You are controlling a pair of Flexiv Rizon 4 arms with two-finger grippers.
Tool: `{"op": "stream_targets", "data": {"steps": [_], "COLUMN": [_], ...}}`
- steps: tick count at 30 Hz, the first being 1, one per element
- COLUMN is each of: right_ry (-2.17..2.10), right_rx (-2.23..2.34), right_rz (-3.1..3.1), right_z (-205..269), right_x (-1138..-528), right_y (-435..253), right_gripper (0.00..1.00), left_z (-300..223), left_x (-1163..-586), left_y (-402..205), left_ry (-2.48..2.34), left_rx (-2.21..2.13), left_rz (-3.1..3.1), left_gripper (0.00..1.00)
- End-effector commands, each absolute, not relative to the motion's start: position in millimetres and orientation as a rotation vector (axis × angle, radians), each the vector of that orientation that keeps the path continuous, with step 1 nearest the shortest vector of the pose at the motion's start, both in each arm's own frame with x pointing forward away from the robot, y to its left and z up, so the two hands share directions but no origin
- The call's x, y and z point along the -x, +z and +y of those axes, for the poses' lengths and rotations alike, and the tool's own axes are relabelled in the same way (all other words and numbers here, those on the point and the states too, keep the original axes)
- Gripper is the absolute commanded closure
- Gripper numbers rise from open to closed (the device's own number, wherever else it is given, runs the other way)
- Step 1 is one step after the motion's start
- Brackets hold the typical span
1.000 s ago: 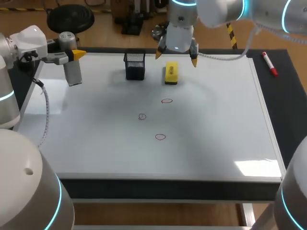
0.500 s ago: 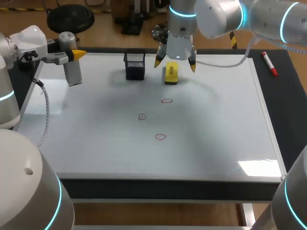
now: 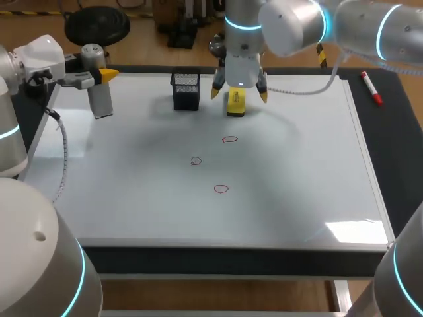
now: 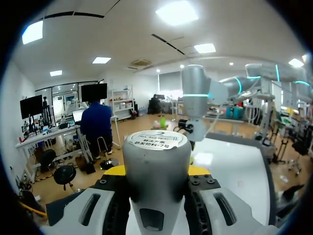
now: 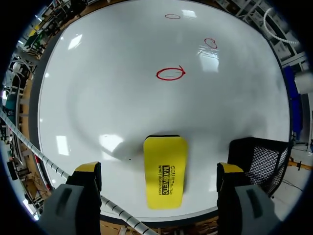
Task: Pick up the inspection probe, press it on each red-marked spot on the whiteboard one by one, put down the probe, pick up the eraser, and wipe off all the red marks.
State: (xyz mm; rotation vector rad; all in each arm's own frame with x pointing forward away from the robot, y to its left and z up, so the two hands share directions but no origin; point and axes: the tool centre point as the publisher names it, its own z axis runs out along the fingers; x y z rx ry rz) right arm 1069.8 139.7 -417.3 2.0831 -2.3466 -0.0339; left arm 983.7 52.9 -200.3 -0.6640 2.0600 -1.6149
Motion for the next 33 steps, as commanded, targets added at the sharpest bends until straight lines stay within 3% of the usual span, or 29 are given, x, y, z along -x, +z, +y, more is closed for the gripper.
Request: {"op": "stream_targets", "data": {"steps": [1,14,15,16,17,18,19,20,33], "right_ry": [-0.030,-0.025,-0.025,-0.024,-0.023,-0.020,-0.008,-0.010,-0.001], "right_rx": [-2.067,-2.026,-2.026,-2.025,-2.023,-2.015,-1.986,-1.980,-1.763], "right_rz": [-2.336,-2.361,-2.361,-2.361,-2.362,-2.365,-2.382,-2.394,-2.588], "right_z": [139.8,137.7,138.3,138.6,138.7,138.7,138.8,138.7,116.9], "right_x": [-1076.4,-1080.2,-1080.4,-1080.5,-1080.6,-1080.6,-1081.0,-1081.0,-1079.5], "right_y": [-422.9,-425.8,-425.2,-424.9,-424.9,-424.8,-423.6,-420.5,-392.1], "right_gripper": [0.00,0.03,0.10,0.27,0.53,0.66,0.91,1.00,1.00], "left_z": [52.6,52.6,52.6,52.6,52.6,52.6,52.6,52.6,52.6], "left_x": [-982.9,-982.9,-982.9,-982.9,-982.9,-982.9,-982.9,-982.9,-982.9], "left_y": [-200.2,-200.2,-200.2,-200.2,-200.2,-200.2,-200.2,-200.2,-200.2], "left_ry": [-1.616,-1.616,-1.616,-1.616,-1.616,-1.616,-1.616,-1.616,-1.616], "left_rx": [0.662,0.662,0.662,0.662,0.662,0.662,0.662,0.662,0.662], "left_rz": [2.053,2.053,2.053,2.053,2.053,2.053,2.053,2.053,2.053], "left_gripper": [1.00,1.00,1.00,1.00,1.00,1.00,1.00,1.00,1.00]}}
